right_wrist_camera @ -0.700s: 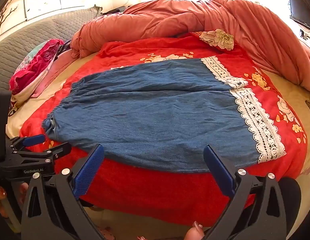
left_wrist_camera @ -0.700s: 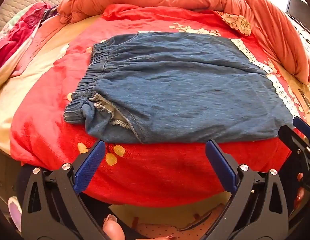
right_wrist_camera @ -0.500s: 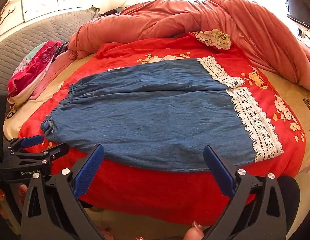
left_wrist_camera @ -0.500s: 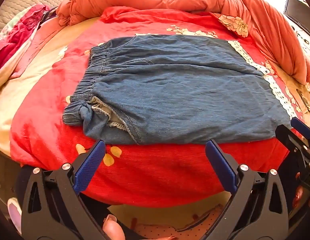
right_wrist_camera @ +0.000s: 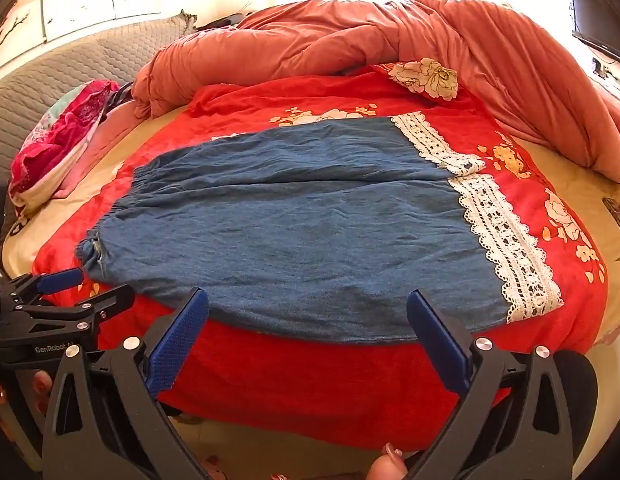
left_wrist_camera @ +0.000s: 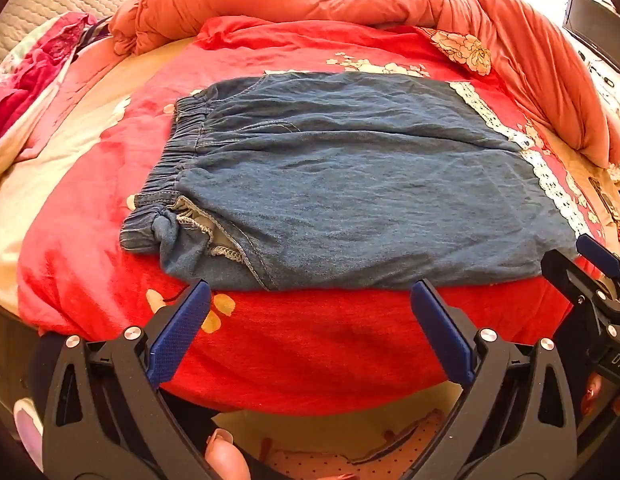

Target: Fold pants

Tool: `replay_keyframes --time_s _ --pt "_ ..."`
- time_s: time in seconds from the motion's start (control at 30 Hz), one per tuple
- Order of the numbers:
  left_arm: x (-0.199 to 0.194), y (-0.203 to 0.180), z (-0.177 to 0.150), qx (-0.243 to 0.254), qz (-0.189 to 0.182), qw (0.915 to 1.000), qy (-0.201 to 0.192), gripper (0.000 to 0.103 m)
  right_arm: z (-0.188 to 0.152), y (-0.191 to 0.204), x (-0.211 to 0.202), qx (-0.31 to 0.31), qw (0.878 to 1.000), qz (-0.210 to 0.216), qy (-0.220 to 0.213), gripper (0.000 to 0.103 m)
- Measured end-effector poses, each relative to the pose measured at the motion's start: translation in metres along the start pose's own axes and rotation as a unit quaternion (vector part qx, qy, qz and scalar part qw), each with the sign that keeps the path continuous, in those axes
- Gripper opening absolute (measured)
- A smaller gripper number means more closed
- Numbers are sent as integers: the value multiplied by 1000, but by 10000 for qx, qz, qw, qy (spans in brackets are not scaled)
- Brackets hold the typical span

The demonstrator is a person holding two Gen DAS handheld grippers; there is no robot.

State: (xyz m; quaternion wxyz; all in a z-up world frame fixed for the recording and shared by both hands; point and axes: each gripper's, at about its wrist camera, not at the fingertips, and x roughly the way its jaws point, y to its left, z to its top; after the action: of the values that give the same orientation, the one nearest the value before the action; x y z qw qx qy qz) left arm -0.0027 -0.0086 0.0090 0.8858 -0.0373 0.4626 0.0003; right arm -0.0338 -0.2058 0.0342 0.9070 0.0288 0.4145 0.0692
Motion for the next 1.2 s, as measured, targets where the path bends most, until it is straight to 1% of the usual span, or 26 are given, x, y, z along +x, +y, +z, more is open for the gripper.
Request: replay_keyframes --time_s 1.2 --pt "-2 -5 6 11 -126 9998 -130 94 2 8 3 -110 9999 -11 -16 99"
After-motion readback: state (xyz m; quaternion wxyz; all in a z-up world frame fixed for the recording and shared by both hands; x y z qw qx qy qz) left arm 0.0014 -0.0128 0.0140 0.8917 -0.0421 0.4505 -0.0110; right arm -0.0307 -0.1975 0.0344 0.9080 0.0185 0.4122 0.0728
